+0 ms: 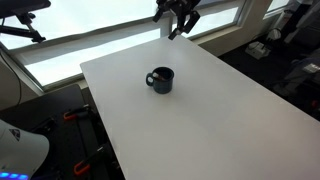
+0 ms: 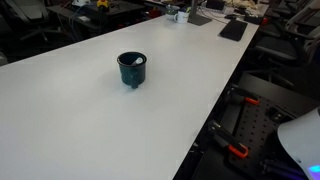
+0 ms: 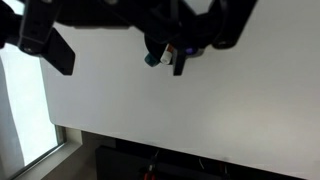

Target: Remove the marker from the cup

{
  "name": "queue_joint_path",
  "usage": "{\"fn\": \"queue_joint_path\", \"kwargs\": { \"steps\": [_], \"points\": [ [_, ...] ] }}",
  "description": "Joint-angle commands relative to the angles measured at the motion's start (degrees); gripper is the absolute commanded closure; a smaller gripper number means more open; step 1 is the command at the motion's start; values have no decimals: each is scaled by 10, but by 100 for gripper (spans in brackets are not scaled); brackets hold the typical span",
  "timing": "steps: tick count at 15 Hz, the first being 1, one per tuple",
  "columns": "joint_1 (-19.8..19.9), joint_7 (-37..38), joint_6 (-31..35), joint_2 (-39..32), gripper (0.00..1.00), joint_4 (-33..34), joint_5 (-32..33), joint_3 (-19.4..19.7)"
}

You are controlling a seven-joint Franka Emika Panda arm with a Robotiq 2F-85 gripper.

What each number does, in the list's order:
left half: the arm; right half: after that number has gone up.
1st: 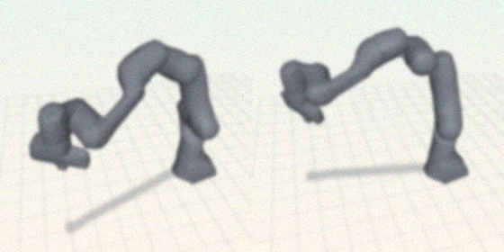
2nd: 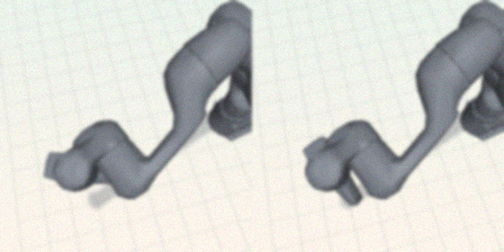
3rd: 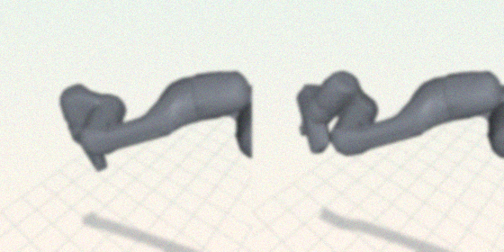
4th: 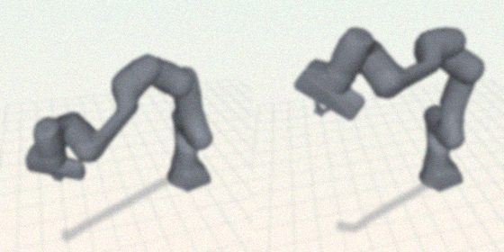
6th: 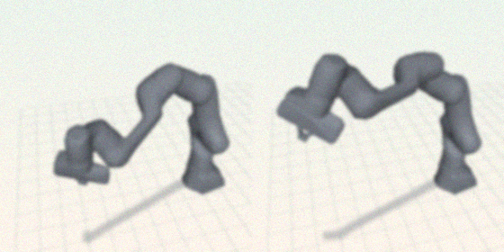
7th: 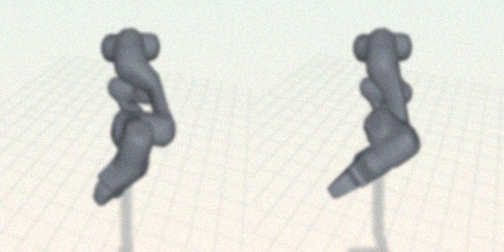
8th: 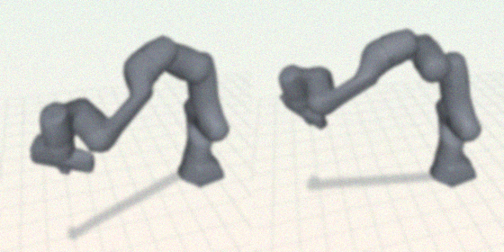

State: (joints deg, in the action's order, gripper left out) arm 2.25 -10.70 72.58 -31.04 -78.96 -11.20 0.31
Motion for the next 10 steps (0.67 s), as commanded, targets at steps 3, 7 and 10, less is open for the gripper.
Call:
{"fn": "queue_joint_path", "kwargs": {
  "steps": [3, 7, 10],
  "points": [
    [8, 1, -1, -3, 0, 1, 2, -7],
    [17, 11, 0, -55, 0, 53, -13, -6],
    [21, 13, -3, -105, 0, 93, -15, -9]
  ]
}}
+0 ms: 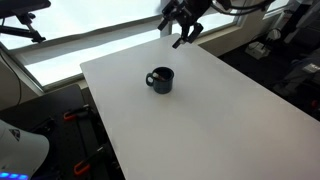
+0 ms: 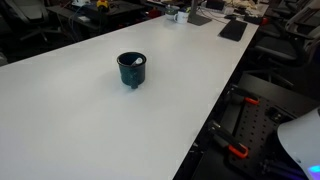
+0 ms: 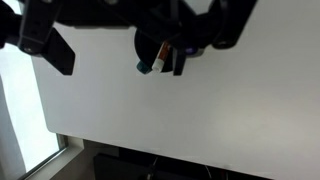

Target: Remove the marker from the cup

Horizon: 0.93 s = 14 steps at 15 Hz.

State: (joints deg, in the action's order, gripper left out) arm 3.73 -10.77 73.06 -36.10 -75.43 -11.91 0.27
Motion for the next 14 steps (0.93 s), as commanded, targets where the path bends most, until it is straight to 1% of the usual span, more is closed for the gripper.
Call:
{"fn": "queue_joint_path", "kwargs": {
  "steps": [1, 5, 11, 14],
  "points": [
    [5, 15, -12, -67, 0, 66, -8, -11],
    [-6, 37, -1, -107, 0, 80, -6, -17],
    [-29, 100, 77, -129, 0, 71, 5, -12],
    [-37, 123, 103, -136, 0, 63, 9, -12]
  ]
}}
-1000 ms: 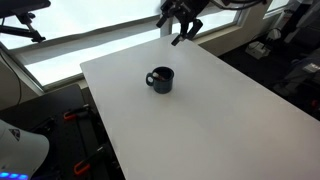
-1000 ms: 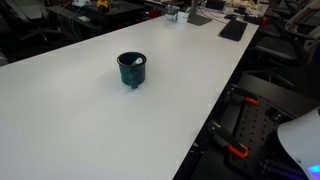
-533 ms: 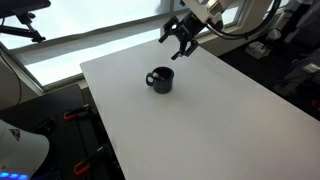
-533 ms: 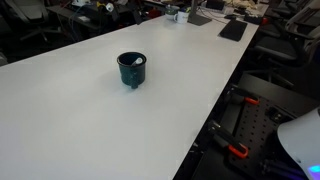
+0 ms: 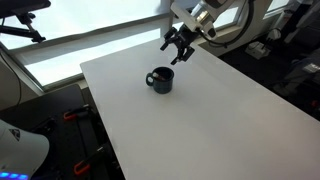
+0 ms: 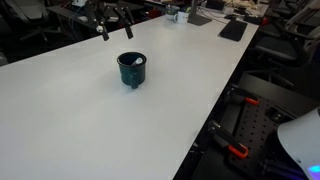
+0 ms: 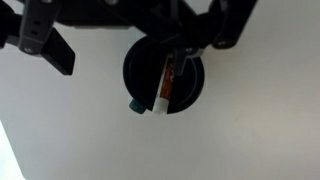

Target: Remove the marker from the cup

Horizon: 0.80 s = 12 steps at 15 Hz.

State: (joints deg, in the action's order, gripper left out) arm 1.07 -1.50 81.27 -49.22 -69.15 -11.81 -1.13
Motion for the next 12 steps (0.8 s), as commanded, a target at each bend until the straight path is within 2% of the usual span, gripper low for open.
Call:
{"fn": "queue_joint_path", "kwargs": {
  "steps": [1, 5, 6, 11, 12],
  "points": [
    [-12, 36, 28, -8, 1, -2, 9, 2],
    [-13, 43, 26, -25, 6, -4, 8, 0],
    [-12, 44, 25, -26, 10, -7, 6, -1],
    [0, 37, 27, -14, 17, -38, -3, -1],
    [2, 38, 27, -13, 21, -41, -4, -1]
  ]
}}
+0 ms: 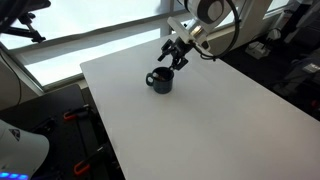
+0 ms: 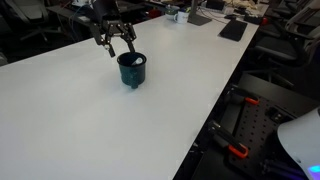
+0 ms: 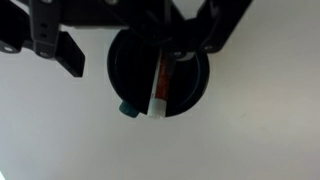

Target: Remove the marker from the cup

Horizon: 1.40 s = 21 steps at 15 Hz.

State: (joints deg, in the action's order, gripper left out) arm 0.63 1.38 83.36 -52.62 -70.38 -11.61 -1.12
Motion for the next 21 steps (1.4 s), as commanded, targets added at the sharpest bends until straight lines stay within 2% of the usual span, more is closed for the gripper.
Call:
{"fn": "queue_joint_path", "kwargs": {
  "steps": [1, 2, 3, 12, 14, 15, 16, 19, 21],
  "points": [
    [8, 9, 5, 20, 21, -29, -7, -1],
    [10, 9, 4, 20, 25, -30, -7, -1],
    [12, 9, 3, 20, 23, -31, -8, -2],
    [9, 15, -7, 4, 31, -36, -4, -2],
    [8, 14, -7, 2, 38, -39, -5, -2],
    [9, 13, -6, 3, 46, -42, -6, -2],
    [10, 13, -6, 5, 44, -44, -7, -1],
    [13, 12, -5, 8, 52, -47, -13, -1],
    [14, 12, -5, 9, 52, -48, -15, -1]
  ]
}}
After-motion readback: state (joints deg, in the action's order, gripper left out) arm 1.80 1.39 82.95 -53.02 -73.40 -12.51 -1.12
